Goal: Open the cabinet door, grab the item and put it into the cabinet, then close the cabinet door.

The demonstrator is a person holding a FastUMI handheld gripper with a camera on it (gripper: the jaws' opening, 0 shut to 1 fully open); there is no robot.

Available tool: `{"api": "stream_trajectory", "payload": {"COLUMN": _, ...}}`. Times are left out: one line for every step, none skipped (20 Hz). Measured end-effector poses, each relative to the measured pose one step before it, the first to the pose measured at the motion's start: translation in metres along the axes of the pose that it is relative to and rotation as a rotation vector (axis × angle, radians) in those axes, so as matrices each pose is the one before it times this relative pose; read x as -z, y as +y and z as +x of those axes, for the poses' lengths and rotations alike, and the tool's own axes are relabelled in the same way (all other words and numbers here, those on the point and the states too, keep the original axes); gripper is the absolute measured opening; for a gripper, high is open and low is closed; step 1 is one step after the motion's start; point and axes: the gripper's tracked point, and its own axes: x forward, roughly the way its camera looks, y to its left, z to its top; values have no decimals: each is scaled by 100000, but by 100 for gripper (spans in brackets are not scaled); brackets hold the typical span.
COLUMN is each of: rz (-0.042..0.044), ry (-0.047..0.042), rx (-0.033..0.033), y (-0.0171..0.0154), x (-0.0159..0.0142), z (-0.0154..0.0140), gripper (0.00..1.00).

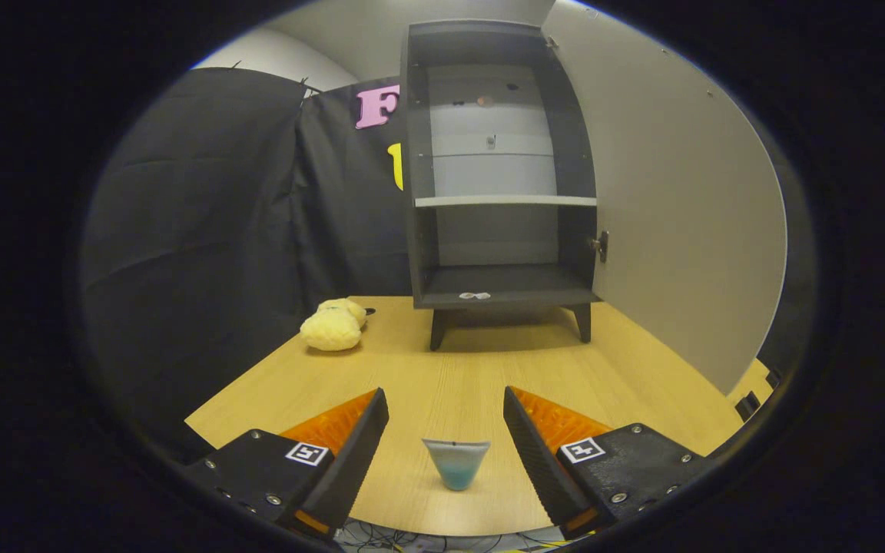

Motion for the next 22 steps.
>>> {"api": "stream_trajectory", "payload": {"rz": 1005, "ry": 1751, "rx": 373, "y": -120, "x": 804, "z": 273, "gripper": 94}}
{"api": "stream_trajectory", "payload": {"rz": 1039, "ry": 1887, "rx": 33, "y": -13, "x": 912, "z": 283, "gripper": 94}}
{"api": "stream_trajectory", "payload": {"rz": 510, "ry": 1973, "rx": 5, "y": -5, "x": 842, "z": 232, "gripper": 93}}
{"api": "stream_trajectory", "payload": {"rz": 161, "ry": 1492, "rx": 77, "y": -51, "x": 624, "z": 302, "gripper": 93}}
{"api": "stream_trajectory", "payload": {"rz": -230, "ry": 1162, "rx": 298, "y": -66, "x": 528, "z": 219, "gripper": 93}}
{"api": "stream_trajectory", "payload": {"rz": -250, "ry": 1120, "rx": 381, "y": -81, "x": 505, "z": 272, "gripper": 92}}
{"api": "stream_trajectory", "payload": {"rz": -90, "ry": 1342, "rx": 265, "y": -29, "x": 554, "z": 223, "gripper": 92}}
{"api": "stream_trajectory", "payload": {"rz": 190, "ry": 1312, "rx": 563, "y": -175, "x": 631, "z": 251, "gripper": 91}}
{"api": "stream_trajectory", "payload": {"rz": 664, "ry": 1585, "rx": 747, "y": -159, "x": 534, "z": 291, "gripper": 89}}
{"api": "stream_trajectory", "payload": {"rz": 820, "ry": 1951, "rx": 1023, "y": -208, "x": 615, "z": 293, "gripper": 88}}
{"api": "stream_trajectory", "payload": {"rz": 1251, "ry": 1726, "rx": 874, "y": -289, "x": 537, "z": 285, "gripper": 86}}
{"api": "stream_trajectory", "payload": {"rz": 1649, "ry": 1706, "rx": 203, "y": -38, "x": 654, "z": 151, "gripper": 84}}
{"api": "stream_trajectory", "payload": {"rz": 1040, "ry": 1674, "rx": 214, "y": 18, "x": 526, "z": 79, "gripper": 79}}
{"api": "stream_trajectory", "payload": {"rz": 203, "ry": 1241, "rx": 140, "y": 22, "x": 412, "z": 202, "gripper": 77}}
{"api": "stream_trajectory", "payload": {"rz": -103, "ry": 985, "rx": -260, "y": 79, "x": 200, "z": 114, "gripper": 73}}
{"api": "stream_trajectory", "payload": {"rz": -407, "ry": 490, "rx": 101, "y": -38, "x": 203, "z": 37, "gripper": 72}}
{"api": "stream_trajectory", "payload": {"rz": -493, "ry": -569, "rx": 304, "y": -127, "x": -138, "z": 292, "gripper": 62}}
{"api": "stream_trajectory", "payload": {"rz": -639, "ry": 782, "rx": -852, "y": 172, "x": 155, "z": -270, "gripper": 53}}
{"api": "stream_trajectory", "payload": {"rz": -308, "ry": 405, "rx": -1221, "y": 153, "x": -117, "z": -95, "gripper": 50}}
{"api": "stream_trajectory", "payload": {"rz": -466, "ry": 28, "rx": -631, "y": -5, "x": -222, "z": -131, "gripper": 50}}
{"api": "stream_trajectory", "payload": {"rz": -752, "ry": -699, "rx": 9, "y": -133, "x": -535, "z": -179, "gripper": 49}}
{"api": "stream_trajectory", "payload": {"rz": -772, "ry": -878, "rx": -163, "y": -47, "x": -647, "z": -363, "gripper": 49}}
